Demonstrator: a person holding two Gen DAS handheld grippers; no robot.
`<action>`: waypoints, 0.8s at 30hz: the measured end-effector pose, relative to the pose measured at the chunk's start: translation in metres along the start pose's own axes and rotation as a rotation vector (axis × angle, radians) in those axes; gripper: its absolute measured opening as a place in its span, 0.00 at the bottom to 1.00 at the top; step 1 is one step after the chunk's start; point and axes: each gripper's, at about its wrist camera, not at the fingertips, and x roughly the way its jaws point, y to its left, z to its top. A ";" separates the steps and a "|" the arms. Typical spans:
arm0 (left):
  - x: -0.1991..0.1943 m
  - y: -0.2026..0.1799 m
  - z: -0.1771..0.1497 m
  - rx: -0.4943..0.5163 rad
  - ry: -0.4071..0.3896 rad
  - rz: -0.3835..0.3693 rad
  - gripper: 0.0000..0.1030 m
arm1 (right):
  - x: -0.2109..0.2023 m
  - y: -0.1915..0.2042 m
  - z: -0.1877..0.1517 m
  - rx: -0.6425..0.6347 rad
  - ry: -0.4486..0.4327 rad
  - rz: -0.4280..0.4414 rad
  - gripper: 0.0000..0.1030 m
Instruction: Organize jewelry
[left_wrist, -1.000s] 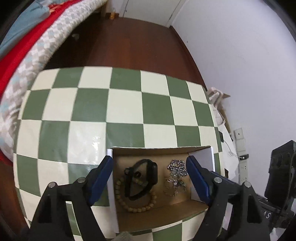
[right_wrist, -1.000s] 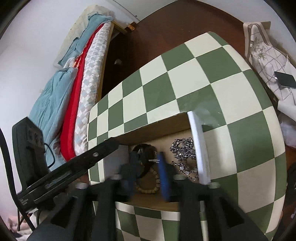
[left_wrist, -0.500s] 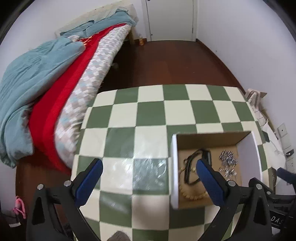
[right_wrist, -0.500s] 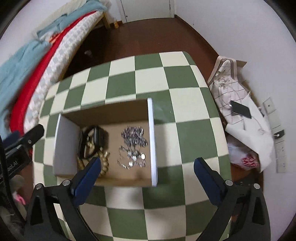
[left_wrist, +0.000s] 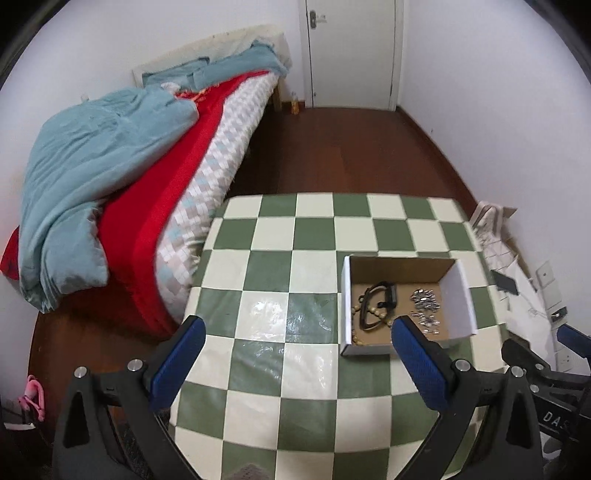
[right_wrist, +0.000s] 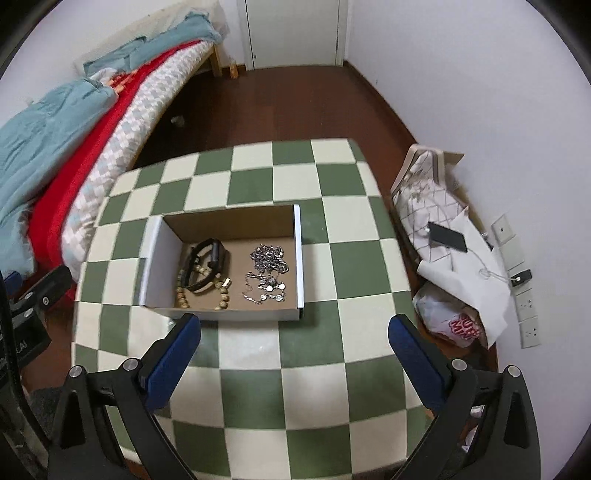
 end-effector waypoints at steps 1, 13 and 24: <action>-0.012 0.001 -0.001 -0.003 -0.012 -0.007 1.00 | -0.010 0.001 -0.002 0.000 -0.013 -0.003 0.99; -0.118 0.003 -0.016 -0.006 -0.114 -0.078 1.00 | -0.137 -0.003 -0.031 0.009 -0.156 0.013 0.99; -0.161 0.007 -0.011 -0.023 -0.095 -0.097 1.00 | -0.204 -0.011 -0.033 0.003 -0.178 -0.023 1.00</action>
